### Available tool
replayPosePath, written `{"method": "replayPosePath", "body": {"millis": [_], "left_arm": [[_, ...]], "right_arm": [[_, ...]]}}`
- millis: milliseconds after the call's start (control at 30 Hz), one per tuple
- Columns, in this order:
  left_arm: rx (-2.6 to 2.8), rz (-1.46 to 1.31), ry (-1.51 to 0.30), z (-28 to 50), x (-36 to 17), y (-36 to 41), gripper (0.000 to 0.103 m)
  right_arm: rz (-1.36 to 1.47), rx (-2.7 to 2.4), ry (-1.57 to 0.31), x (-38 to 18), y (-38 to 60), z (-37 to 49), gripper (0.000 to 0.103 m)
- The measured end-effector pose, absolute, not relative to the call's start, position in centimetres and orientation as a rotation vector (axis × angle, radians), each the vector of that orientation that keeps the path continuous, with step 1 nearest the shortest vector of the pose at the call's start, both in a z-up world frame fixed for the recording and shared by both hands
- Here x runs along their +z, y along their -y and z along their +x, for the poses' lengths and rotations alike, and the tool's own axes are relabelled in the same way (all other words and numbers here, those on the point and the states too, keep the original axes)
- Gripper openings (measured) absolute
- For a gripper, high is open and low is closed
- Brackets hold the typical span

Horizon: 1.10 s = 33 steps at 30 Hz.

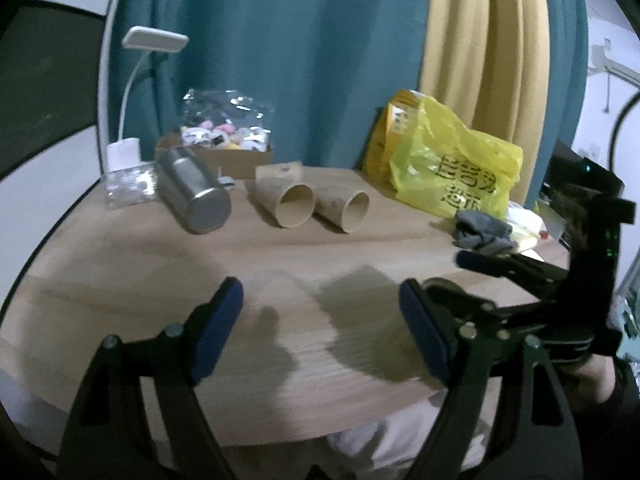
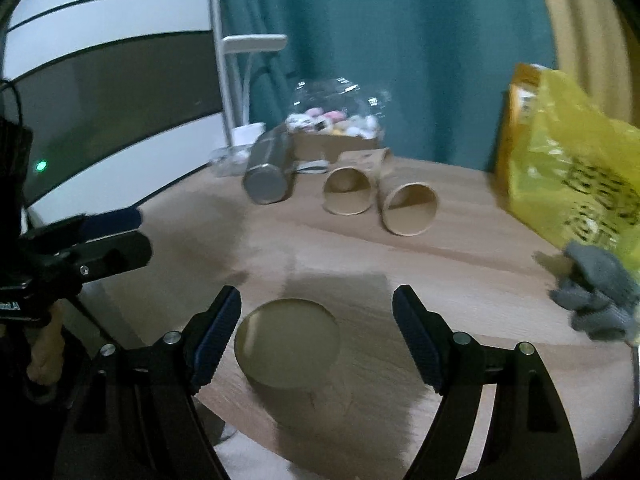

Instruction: Flip cup upside down

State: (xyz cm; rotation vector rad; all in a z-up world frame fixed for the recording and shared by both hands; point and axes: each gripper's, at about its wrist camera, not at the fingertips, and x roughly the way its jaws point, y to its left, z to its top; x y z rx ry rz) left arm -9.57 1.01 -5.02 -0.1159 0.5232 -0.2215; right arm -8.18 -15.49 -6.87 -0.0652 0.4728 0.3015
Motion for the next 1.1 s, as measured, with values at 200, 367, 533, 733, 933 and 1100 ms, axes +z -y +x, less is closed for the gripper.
{"method": "replayPosePath", "body": {"millis": [200,367,533,733,933,1100], "left_arm": [[-0.165,-0.106,-0.523,-10.5,-5.6,-1.7,0.082],[-0.148,-0.101,-0.522,-10.7,-5.9,-1.5,0.082],[-0.136,-0.098,-0.529,-10.6,-6.1,-1.2,0.082],[-0.122,-0.079,-0.53,-10.4,-6.1,-0.9,0.082],[-0.115,-0.074,-0.524,-10.5,-6.1,-0.9,0.082],[-0.114,-0.073,-0.524,-10.5,-6.1,-1.0,0.082]], "right_arm": [[-0.03,0.185,-0.442,-6.7,15.6,-10.7,0.081],[0.034,0.122,-0.437,-7.0,16.1,-12.4,0.081],[0.029,0.081,-0.423,-7.3,16.5,-13.5,0.081],[0.034,0.068,-0.41,-7.5,16.7,-13.5,0.081],[0.041,0.066,-0.422,-7.8,17.1,-13.1,0.081],[0.035,0.057,-0.416,-7.7,17.1,-13.1,0.081]]}}
